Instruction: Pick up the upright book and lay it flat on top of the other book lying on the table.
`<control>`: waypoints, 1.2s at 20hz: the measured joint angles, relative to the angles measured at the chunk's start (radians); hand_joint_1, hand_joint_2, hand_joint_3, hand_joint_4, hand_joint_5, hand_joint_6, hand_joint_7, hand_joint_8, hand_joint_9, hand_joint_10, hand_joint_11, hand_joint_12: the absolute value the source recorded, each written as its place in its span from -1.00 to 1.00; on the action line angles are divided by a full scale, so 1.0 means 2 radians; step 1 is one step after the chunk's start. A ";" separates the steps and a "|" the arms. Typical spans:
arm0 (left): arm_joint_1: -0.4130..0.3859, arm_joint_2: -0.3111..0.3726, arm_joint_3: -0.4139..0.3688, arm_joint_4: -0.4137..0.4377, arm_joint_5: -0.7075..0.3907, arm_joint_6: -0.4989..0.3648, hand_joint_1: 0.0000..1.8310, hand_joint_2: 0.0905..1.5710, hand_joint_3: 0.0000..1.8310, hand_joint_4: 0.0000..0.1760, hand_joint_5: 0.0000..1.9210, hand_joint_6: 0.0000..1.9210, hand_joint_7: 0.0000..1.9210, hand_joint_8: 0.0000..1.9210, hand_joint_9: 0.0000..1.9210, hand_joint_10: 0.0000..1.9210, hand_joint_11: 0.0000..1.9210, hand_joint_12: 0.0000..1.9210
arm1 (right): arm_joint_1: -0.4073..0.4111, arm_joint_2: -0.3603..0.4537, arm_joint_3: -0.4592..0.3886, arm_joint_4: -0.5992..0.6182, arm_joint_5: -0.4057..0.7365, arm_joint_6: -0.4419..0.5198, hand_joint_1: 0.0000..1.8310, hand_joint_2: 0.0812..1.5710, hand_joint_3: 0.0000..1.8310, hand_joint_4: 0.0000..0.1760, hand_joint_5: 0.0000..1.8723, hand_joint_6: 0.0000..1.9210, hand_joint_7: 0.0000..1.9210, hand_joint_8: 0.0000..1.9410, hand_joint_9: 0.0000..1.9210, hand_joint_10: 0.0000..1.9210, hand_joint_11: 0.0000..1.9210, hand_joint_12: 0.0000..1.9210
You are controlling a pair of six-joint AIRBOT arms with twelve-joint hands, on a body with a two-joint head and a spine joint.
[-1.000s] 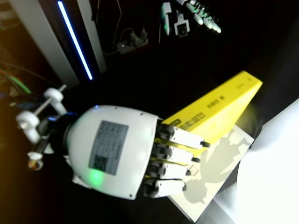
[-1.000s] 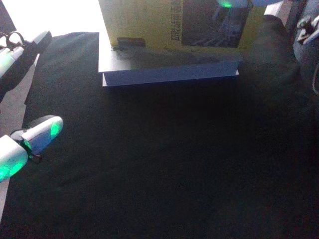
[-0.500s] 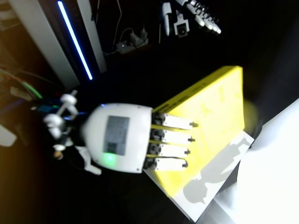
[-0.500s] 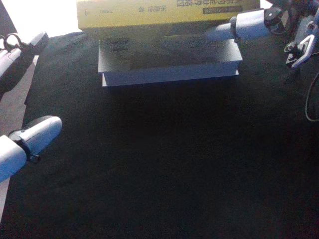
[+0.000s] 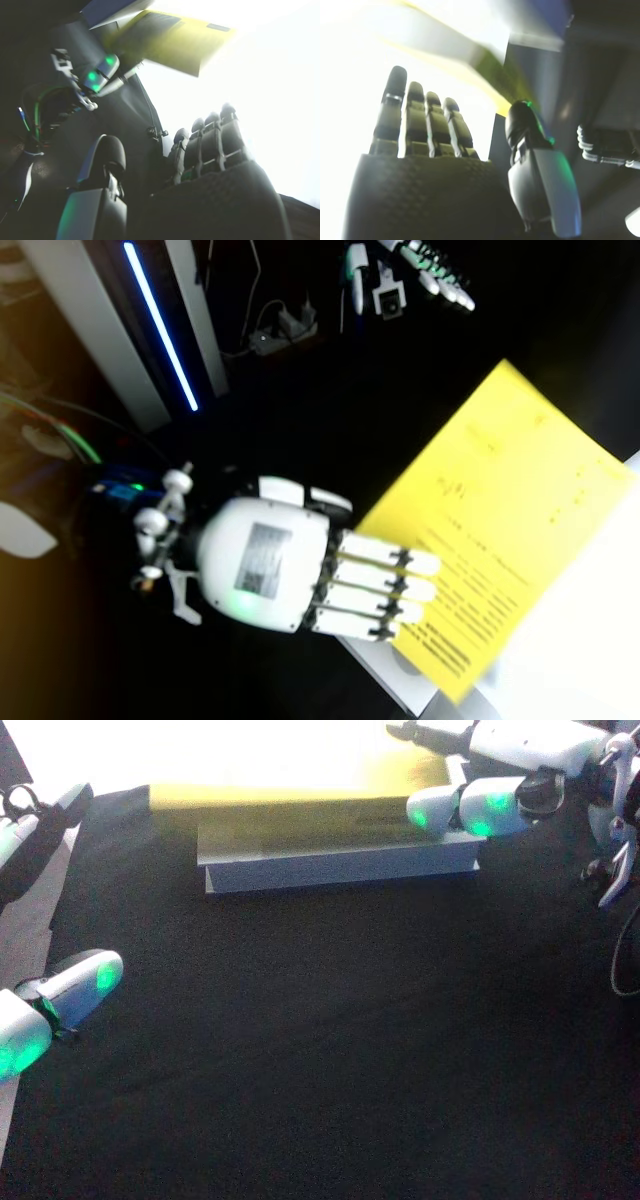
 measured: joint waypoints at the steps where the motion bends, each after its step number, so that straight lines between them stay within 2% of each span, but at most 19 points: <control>1: 0.000 0.000 0.000 0.002 0.000 0.000 -0.47 0.65 -1.00 -0.36 -1.00 -1.00 -1.00 -1.00 -1.00 -1.00 -1.00 -1.00 | 0.000 0.002 0.000 0.001 0.012 0.020 -0.98 0.51 -1.00 -0.62 -1.00 -1.00 -1.00 -1.00 -1.00 -1.00 -0.97 -0.98; 2: 0.000 0.000 0.000 0.002 0.000 0.000 -0.46 0.65 -1.00 -0.33 -1.00 -1.00 -1.00 -1.00 -1.00 -1.00 -1.00 -1.00 | 0.001 0.010 -0.008 -0.002 0.027 0.039 -0.92 0.43 -1.00 -0.50 -1.00 -1.00 -1.00 -1.00 -1.00 -1.00 -0.99 -0.71; 3: 0.000 0.000 0.000 0.000 0.000 0.000 -0.46 0.65 -1.00 -0.42 -1.00 -1.00 -1.00 -1.00 -1.00 -1.00 -1.00 -1.00 | 0.001 0.021 -0.019 -0.010 0.046 0.048 -0.90 0.38 -1.00 -0.39 -1.00 -1.00 -1.00 -1.00 -1.00 -1.00 -1.00 -0.66; 4: 0.000 0.000 0.000 -0.003 0.000 0.000 -0.48 0.64 -1.00 -0.38 -1.00 -1.00 -1.00 -1.00 -1.00 -1.00 -1.00 -1.00 | 0.001 0.034 -0.038 -0.014 0.063 0.051 -0.90 0.33 -1.00 -0.39 -1.00 -1.00 -1.00 -1.00 -1.00 -1.00 -1.00 -0.93; 5: 0.000 0.001 0.000 -0.003 0.000 0.000 -0.48 0.64 -1.00 -0.38 -1.00 -1.00 -1.00 -1.00 -1.00 -1.00 -1.00 -1.00 | 0.001 0.042 -0.051 -0.019 0.071 0.052 -0.90 0.33 -1.00 -0.39 -1.00 -1.00 -1.00 -1.00 -1.00 -1.00 -1.00 -0.93; 6: 0.000 0.002 -0.001 -0.002 0.000 0.000 -0.52 0.63 -1.00 -0.38 -1.00 -1.00 -1.00 -1.00 -1.00 -1.00 -1.00 -1.00 | 0.001 0.052 -0.063 -0.026 0.082 0.061 -0.89 0.33 -0.99 -0.59 -1.00 -1.00 -1.00 -1.00 -1.00 -1.00 -1.00 -0.69; 7: 0.000 0.003 -0.002 -0.002 -0.001 0.000 -0.52 0.64 -1.00 -0.51 -1.00 -1.00 -1.00 -1.00 -1.00 -1.00 -1.00 -1.00 | 0.001 0.060 -0.074 -0.029 0.092 0.069 -0.89 0.33 -1.00 -0.55 -1.00 -1.00 -1.00 -1.00 -1.00 -1.00 -1.00 -0.32; 8: 0.000 0.003 -0.003 -0.003 0.000 0.000 -0.51 0.64 -1.00 -0.51 -1.00 -1.00 -1.00 -1.00 -1.00 -1.00 -1.00 -1.00 | 0.001 0.075 -0.089 -0.030 0.107 0.075 -0.85 0.35 -1.00 -0.44 -1.00 -1.00 -1.00 -1.00 -1.00 -1.00 -1.00 -0.49; 9: 0.000 0.003 -0.003 -0.004 -0.001 0.000 -0.50 0.64 -1.00 -0.61 -1.00 -1.00 -1.00 -1.00 -1.00 -1.00 -1.00 -1.00 | 0.001 0.089 -0.103 -0.031 0.120 0.076 -0.78 0.37 -1.00 -0.43 -1.00 -1.00 -1.00 -1.00 -1.00 -1.00 -1.00 -0.90; 10: 0.000 0.005 -0.003 -0.008 0.000 0.000 -0.49 0.65 -1.00 -0.66 -1.00 -1.00 -1.00 -1.00 -1.00 -1.00 -1.00 -1.00 | 0.002 0.106 -0.119 -0.035 0.138 0.076 -0.81 0.41 -0.99 -0.40 -1.00 -1.00 -1.00 -1.00 -1.00 -1.00 -1.00 -1.00; 12: 0.000 0.006 -0.003 -0.011 0.000 0.000 -0.51 0.65 -0.99 -0.69 -1.00 -1.00 -1.00 -1.00 -1.00 -1.00 -1.00 -1.00 | 0.002 0.131 -0.141 -0.035 0.162 0.076 -0.85 0.44 -0.98 -0.41 -1.00 -1.00 -1.00 -1.00 -1.00 -1.00 -1.00 -1.00; 13: 0.000 0.008 -0.003 -0.009 0.000 0.000 -0.53 0.65 -1.00 -0.47 -1.00 -1.00 -1.00 -1.00 -1.00 -1.00 -1.00 -1.00 | 0.002 0.139 -0.147 -0.035 0.172 0.076 -0.81 0.47 -0.97 -0.57 -1.00 -1.00 -1.00 -1.00 -1.00 -1.00 -1.00 -1.00; 14: 0.000 0.010 -0.003 -0.009 0.000 0.000 -0.55 0.65 -1.00 -0.09 -1.00 -1.00 -1.00 -1.00 -1.00 -1.00 -1.00 -1.00 | 0.002 0.150 -0.159 -0.033 0.181 0.076 -0.90 0.48 -0.98 -0.48 -1.00 -1.00 -1.00 -1.00 -1.00 -1.00 -1.00 -1.00; 15: 0.000 0.011 -0.003 -0.008 -0.001 0.000 -0.55 0.65 -1.00 -0.09 -1.00 -1.00 -1.00 -1.00 -1.00 -1.00 -1.00 -1.00 | 0.002 0.159 -0.167 -0.034 0.188 0.076 -0.90 0.48 -0.98 -0.48 -1.00 -1.00 -1.00 -1.00 -1.00 -1.00 -1.00 -1.00; 17: 0.000 0.011 -0.003 -0.013 -0.001 0.000 -0.48 0.64 -1.00 -0.23 -1.00 -1.00 -1.00 -1.00 -1.00 -1.00 -1.00 -1.00 | 0.002 0.176 -0.187 -0.036 0.215 0.076 -0.86 0.46 -0.99 0.02 -1.00 -1.00 -1.00 -1.00 -1.00 -1.00 -1.00 -1.00; 20: 0.000 0.019 -0.003 -0.009 -0.002 0.000 -0.55 0.59 -1.00 0.05 -1.00 -1.00 -1.00 -1.00 -1.00 -1.00 -1.00 -1.00 | 0.002 0.197 -0.210 -0.037 0.248 0.076 -0.90 0.47 -0.99 -0.72 -1.00 -1.00 -1.00 -1.00 -1.00 -1.00 -1.00 -1.00; 22: 0.000 0.019 0.000 -0.011 -0.002 0.000 -0.54 0.59 -1.00 0.22 -1.00 -1.00 -1.00 -1.00 -1.00 -1.00 -1.00 -1.00 | 0.002 0.210 -0.215 -0.033 0.267 0.076 -0.94 0.49 -0.98 -0.67 -1.00 -1.00 -1.00 -1.00 -1.00 -1.00 -1.00 -1.00; 23: 0.000 0.020 0.001 -0.010 -0.001 0.000 -0.55 0.62 -1.00 -0.26 -1.00 -1.00 -1.00 -1.00 -1.00 -1.00 -1.00 -1.00 | 0.002 0.216 -0.217 -0.025 0.275 0.076 -0.86 0.49 -0.98 -0.77 -1.00 -1.00 -1.00 -1.00 -1.00 -1.00 -1.00 -1.00; 24: 0.000 0.025 0.001 -0.009 0.000 0.000 -0.59 0.61 -1.00 -0.34 -1.00 -1.00 -1.00 -1.00 -1.00 -1.00 -1.00 -1.00 | 0.002 0.222 -0.218 -0.014 0.284 0.076 -0.75 0.47 -0.99 -0.66 -1.00 -1.00 -1.00 -1.00 -1.00 -1.00 -1.00 -1.00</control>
